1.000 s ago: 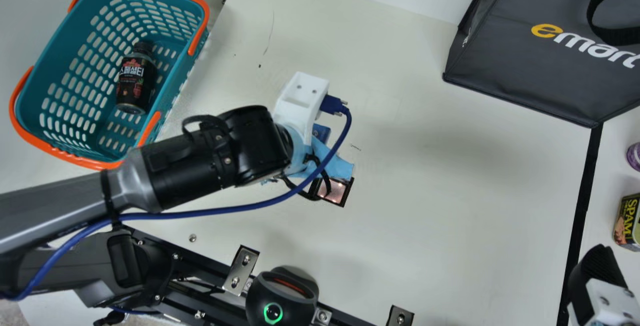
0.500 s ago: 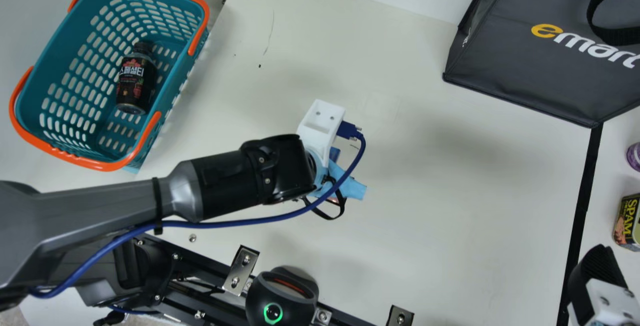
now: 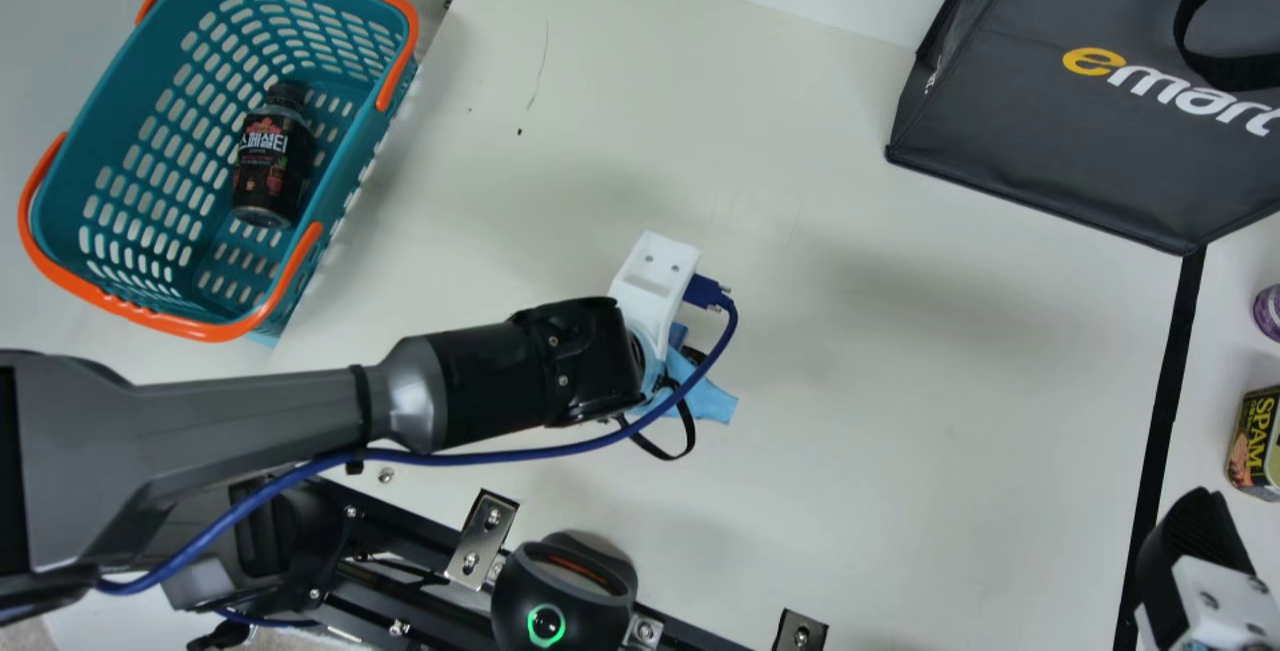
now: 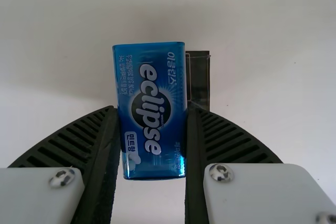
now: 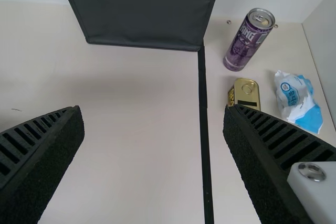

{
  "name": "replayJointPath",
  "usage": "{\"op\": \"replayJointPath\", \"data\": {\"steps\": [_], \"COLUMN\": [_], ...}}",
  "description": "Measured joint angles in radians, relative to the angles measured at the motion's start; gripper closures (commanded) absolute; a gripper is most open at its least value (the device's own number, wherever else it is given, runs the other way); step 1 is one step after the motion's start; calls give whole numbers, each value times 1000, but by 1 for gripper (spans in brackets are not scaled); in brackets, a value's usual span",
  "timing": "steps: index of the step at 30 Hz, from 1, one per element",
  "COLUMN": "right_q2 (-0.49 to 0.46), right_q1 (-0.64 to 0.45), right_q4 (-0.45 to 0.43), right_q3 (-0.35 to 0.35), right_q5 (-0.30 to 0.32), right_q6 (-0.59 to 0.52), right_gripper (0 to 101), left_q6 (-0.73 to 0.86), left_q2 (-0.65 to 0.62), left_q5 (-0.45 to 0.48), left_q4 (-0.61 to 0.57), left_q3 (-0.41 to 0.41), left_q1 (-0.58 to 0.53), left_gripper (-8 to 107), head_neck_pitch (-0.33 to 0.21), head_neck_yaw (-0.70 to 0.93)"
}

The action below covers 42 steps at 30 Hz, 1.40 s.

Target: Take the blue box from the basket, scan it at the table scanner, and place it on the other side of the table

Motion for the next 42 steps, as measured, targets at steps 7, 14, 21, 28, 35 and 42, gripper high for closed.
{"op": "replayJointPath", "data": {"steps": [7, 14, 21, 28, 35, 42], "right_q2": [0, 0, 0, 0, 0, 0], "right_q1": [0, 0, 0, 0, 0, 0], "right_q4": [0, 0, 0, 0, 0, 0], "right_q3": [0, 0, 0, 0, 0, 0], "right_q5": [0, 0, 0, 0, 1, 0], "right_q6": [0, 0, 0, 0, 0, 0], "right_gripper": [6, 6, 6, 6, 6, 6], "left_q6": [9, 14, 20, 16, -15, -80], "left_q2": [16, 25, 28, 32, 62, 122], "left_q5": [-14, -21, -23, -8, 25, 61], "left_q4": [-13, -17, -19, -27, -45, -44], "left_q3": [8, 8, 8, -10, -77, -177], "left_q1": [-4, -4, 1, 9, 7, -8], "left_gripper": [107, 107, 107, 107, 107, 107], "head_neck_pitch": [0, 0, 0, 0, 0, 0], "head_neck_yaw": [0, 0, -2, 0, -2, 0]}}
